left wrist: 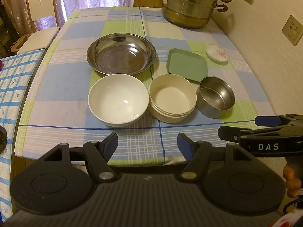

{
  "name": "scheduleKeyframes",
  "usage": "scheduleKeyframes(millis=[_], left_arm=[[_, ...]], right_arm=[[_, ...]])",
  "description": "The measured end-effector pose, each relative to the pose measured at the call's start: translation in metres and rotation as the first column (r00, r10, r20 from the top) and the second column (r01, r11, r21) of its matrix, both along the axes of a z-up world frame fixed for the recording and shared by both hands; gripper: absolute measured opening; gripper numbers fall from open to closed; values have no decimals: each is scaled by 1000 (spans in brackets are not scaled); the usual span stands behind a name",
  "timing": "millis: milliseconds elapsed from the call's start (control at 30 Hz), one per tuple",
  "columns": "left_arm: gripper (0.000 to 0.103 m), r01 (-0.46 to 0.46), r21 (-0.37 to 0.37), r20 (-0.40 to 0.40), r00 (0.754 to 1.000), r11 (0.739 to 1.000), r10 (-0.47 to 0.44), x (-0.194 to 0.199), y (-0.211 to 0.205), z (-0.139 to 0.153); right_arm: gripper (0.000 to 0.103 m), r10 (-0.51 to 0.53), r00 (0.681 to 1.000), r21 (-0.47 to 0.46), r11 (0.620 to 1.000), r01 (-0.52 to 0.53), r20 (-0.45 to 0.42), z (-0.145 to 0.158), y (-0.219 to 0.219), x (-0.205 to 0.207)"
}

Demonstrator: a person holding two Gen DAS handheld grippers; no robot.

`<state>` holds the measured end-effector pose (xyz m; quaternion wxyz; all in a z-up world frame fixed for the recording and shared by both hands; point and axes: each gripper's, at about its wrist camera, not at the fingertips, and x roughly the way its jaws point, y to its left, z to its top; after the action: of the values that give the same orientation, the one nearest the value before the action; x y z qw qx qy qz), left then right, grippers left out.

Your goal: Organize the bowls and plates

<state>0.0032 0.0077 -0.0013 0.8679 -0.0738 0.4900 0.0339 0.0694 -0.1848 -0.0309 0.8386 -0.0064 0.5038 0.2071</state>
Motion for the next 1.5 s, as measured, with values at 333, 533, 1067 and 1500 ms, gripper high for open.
scheduleKeyframes(millis=[333, 533, 1067, 1500], left_arm=[[67, 15, -5, 10, 1000, 1000, -15, 1, -2, 1], [67, 26, -7, 14, 1000, 1000, -26, 2, -2, 1], [67, 43, -13, 19, 999, 999, -43, 1, 1, 0], [67, 54, -16, 25, 998, 998, -54, -1, 4, 1]], right_arm=[[102, -12, 1000, 2, 1000, 12, 8, 5, -5, 0], [102, -20, 1000, -1, 1000, 20, 12, 6, -5, -2], [102, -28, 1000, -4, 1000, 28, 14, 8, -5, -4], [102, -35, 999, -7, 999, 35, 16, 10, -3, -6]])
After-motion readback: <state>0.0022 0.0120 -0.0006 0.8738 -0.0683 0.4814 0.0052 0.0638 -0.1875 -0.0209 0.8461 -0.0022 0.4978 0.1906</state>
